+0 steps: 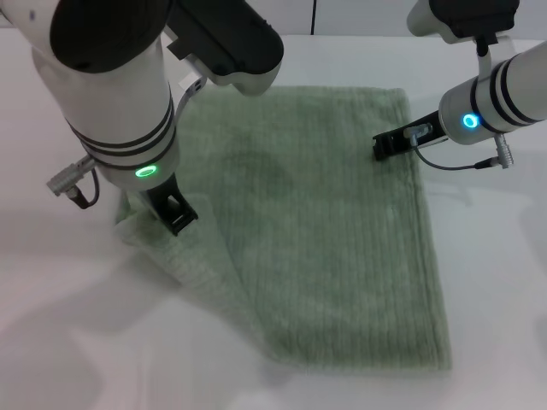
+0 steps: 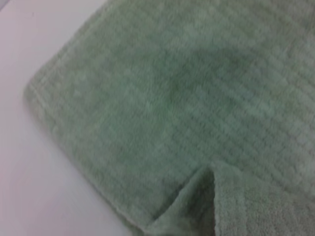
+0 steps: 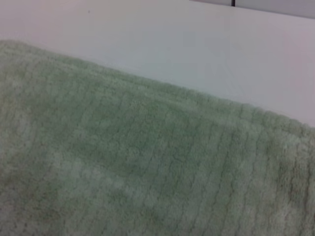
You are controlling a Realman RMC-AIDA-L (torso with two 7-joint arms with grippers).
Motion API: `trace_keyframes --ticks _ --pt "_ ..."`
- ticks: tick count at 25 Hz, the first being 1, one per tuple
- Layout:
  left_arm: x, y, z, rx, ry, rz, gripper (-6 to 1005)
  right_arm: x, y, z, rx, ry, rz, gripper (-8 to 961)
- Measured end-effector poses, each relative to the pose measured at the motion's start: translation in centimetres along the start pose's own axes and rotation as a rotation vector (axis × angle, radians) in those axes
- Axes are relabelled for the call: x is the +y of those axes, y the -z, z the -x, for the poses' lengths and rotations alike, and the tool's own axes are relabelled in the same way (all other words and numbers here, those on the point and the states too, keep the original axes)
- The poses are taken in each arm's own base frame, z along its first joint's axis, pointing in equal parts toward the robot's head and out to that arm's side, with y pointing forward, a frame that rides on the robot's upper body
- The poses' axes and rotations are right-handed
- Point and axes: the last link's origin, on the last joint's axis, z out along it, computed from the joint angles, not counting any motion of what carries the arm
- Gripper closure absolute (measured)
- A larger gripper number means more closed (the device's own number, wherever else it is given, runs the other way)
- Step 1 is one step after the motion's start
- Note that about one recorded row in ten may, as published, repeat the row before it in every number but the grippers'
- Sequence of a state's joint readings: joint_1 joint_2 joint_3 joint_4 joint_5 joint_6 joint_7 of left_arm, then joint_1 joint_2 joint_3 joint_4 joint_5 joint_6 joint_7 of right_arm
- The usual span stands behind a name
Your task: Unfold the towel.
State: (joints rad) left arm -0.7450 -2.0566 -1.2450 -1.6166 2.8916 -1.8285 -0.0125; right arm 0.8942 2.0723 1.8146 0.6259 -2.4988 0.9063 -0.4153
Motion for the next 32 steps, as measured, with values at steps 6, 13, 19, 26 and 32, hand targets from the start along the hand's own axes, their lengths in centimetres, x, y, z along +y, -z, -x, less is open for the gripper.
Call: trace_keyframes --ticks 6,13,19,26,32 --pt "-0.5 0.1 0.3 -0.045 0.028 -0.042 1000 0.0 0.0 0.0 0.001 0.001 0.0 954" --pt "-0.9 -0.6 0.9 -0.131 0.061 -0.073 1001 0.0 0.0 0.0 0.003 0.001 0.0 954" --pt "-0.1 -0.7 1.1 -0.16 0.092 -0.06 972 0.1 0.1 0.0 0.006 0.004 0.002 954" --pt "0.2 -1.3 1.7 -0.208 0.15 -0.076 921 0.0 0.1 0.1 0.004 0.008 0.0 954" --pt "0.2 -1.8 2.0 -0.242 0.179 -0.092 877 -0.1 0.1 -0.2 0.01 0.009 -0.003 953"
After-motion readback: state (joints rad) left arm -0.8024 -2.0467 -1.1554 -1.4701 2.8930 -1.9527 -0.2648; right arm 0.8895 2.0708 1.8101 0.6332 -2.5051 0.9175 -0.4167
